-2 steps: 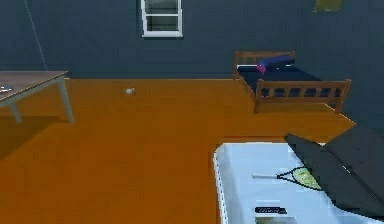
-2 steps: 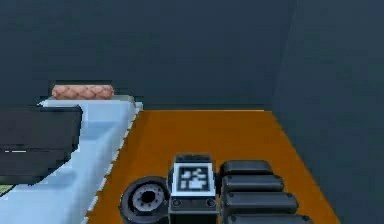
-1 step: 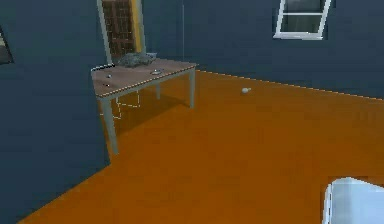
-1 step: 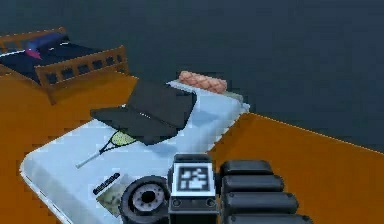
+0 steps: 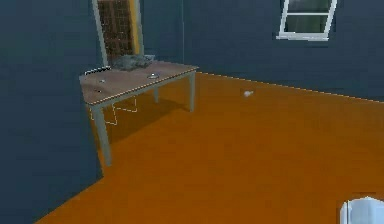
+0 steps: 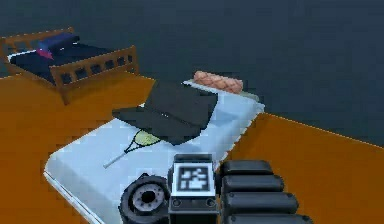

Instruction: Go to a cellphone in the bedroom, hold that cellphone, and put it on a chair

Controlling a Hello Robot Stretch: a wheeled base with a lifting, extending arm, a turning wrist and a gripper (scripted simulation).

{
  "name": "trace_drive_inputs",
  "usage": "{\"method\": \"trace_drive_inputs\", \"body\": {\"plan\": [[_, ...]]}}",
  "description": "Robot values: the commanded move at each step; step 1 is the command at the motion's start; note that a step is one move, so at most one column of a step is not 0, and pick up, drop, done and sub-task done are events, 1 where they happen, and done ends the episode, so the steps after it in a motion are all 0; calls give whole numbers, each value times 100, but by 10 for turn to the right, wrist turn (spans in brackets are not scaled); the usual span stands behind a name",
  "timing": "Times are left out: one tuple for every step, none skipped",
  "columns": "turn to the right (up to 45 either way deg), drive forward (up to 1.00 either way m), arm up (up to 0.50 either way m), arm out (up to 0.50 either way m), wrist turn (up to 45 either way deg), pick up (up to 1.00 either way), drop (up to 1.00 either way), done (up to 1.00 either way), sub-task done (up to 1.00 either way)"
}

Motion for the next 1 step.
{"method": "trace_drive_inputs", "body": {"plan": [[210,0,0,0,0,0,0,0,0]]}}
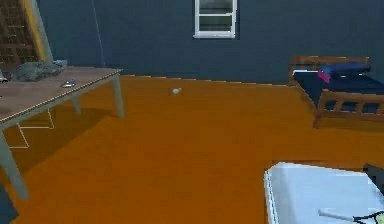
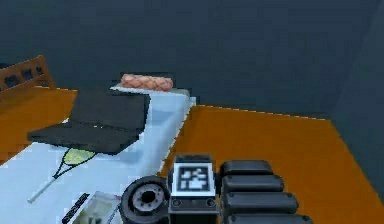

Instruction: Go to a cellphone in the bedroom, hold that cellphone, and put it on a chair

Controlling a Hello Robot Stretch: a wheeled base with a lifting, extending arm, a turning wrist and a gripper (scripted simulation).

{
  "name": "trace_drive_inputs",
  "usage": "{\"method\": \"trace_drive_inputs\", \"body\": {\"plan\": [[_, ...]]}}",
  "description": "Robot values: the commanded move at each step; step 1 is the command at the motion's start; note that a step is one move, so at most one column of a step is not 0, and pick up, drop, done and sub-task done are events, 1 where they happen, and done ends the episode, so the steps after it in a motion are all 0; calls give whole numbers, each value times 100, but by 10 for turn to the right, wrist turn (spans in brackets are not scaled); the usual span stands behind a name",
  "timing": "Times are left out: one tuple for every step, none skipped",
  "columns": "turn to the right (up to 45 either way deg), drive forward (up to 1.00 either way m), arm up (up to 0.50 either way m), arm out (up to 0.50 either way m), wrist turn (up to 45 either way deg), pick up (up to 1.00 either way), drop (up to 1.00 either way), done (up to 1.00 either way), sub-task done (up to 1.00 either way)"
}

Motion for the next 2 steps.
{"method": "trace_drive_inputs", "body": {"plan": [[0,100,0,0,0,0,0,0,0],[0,100,0,0,0,0,0,0,0]]}}
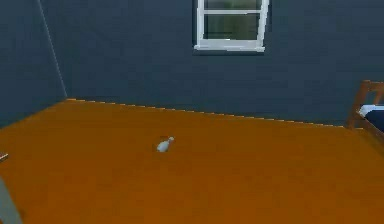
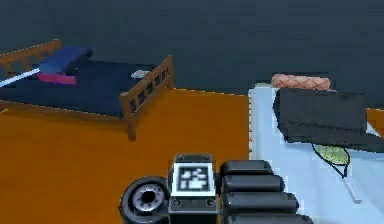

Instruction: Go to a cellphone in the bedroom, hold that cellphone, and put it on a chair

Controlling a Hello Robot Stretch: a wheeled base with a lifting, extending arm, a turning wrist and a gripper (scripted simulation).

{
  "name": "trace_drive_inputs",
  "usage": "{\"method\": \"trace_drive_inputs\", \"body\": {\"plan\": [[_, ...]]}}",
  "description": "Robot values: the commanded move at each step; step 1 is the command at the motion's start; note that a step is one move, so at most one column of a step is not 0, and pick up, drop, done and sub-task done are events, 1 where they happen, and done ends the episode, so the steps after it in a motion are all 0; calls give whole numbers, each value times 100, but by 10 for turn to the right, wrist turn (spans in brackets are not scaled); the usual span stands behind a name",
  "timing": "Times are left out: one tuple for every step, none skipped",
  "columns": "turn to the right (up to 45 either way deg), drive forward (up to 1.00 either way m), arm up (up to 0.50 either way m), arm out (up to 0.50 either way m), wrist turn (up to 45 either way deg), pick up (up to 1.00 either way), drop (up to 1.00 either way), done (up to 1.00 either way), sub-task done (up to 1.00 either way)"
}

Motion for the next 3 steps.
{"method": "trace_drive_inputs", "body": {"plan": [[0,100,0,0,0,0,0,0,0],[60,0,0,0,0,0,0,0,0],[0,50,0,0,0,0,0,0,0]]}}
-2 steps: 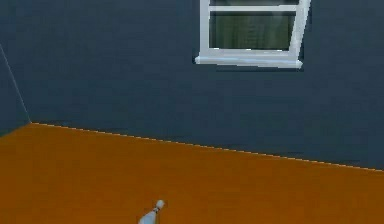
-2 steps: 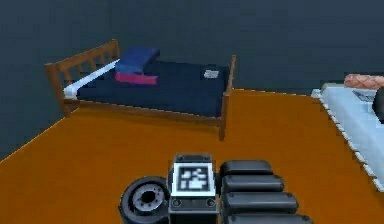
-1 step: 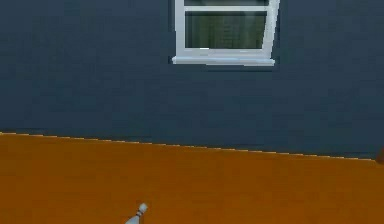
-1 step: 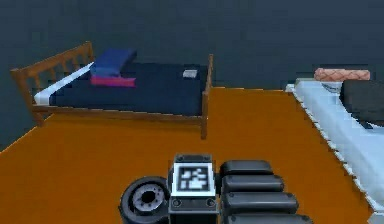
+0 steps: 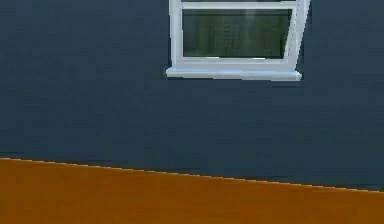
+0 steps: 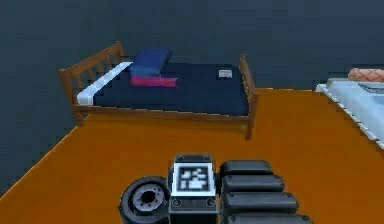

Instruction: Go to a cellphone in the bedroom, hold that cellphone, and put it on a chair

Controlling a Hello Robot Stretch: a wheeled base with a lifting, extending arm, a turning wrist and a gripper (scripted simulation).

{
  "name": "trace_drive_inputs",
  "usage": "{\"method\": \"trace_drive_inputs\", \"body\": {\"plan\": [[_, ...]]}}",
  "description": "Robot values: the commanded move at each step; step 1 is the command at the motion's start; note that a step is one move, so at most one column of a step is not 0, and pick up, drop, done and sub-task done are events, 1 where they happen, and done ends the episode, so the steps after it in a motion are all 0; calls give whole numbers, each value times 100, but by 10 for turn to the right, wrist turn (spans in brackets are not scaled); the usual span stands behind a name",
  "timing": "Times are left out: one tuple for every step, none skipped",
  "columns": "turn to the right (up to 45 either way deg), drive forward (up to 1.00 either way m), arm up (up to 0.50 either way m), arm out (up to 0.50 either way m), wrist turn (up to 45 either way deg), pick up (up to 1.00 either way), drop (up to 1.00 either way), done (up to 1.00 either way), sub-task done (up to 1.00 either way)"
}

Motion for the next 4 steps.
{"method": "trace_drive_inputs", "body": {"plan": [[-30,0,0,0,0,0,0,0,0],[450,0,0,0,0,0,0,0,0],[450,0,0,0,0,0,0,0,0],[450,0,0,0,0,0,0,0,0]]}}
